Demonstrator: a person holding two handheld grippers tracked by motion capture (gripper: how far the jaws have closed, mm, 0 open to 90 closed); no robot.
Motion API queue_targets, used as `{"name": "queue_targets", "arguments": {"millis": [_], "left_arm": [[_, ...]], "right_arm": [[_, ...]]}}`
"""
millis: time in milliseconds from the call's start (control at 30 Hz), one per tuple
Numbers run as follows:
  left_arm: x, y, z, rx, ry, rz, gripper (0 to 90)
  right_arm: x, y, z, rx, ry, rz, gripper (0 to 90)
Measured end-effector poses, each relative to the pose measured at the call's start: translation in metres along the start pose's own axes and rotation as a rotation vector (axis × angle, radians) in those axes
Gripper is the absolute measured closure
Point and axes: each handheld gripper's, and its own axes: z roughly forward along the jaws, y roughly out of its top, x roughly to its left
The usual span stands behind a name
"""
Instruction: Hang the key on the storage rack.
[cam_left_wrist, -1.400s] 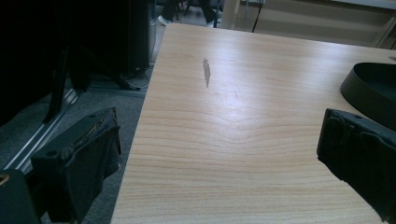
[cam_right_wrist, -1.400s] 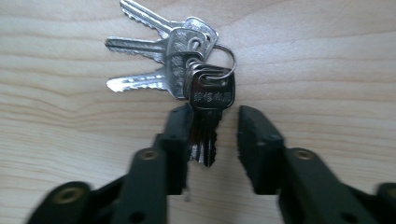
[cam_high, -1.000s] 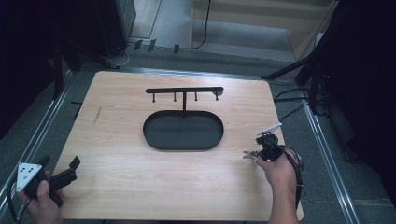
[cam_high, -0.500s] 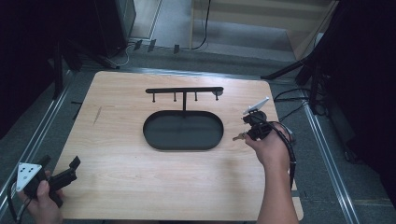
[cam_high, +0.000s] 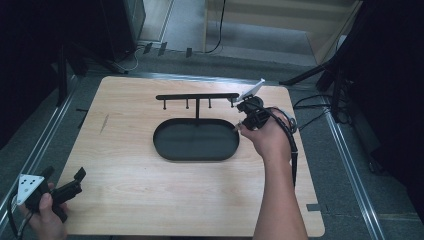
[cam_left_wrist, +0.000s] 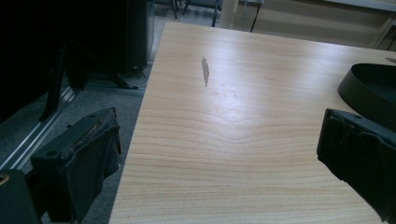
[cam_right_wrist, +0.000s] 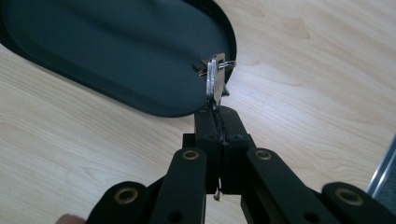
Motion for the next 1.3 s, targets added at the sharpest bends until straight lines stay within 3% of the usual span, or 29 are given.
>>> {"name": "queue_targets", "arguments": {"millis": [333, 700, 900, 1300], "left_arm": [[0.0, 0.0, 0.0, 0.0, -0.002, -0.004, 0.2], [0.001, 0.0, 0.0, -0.006, -0.006, -0.013, 0.2], [0.001, 0.0, 0.0, -0.003, -0.007, -0.012, 0.2], [0.001, 0.0, 0.0, -0.005, -0.005, -0.007, 0.2]], "right_arm": [[0.006, 0.028, -0.025, -0.064, 0.048, -0.024, 89.2], [0.009, 0.052, -0.026, -0.14, 0.055, -0.051, 89.2], [0.001, 0.048, -0.019, -0.129, 0.045, -0.058, 89.2], [-0.008, 0.035, -0.016, -0.152, 0.102, -0.049, 89.1]]}}
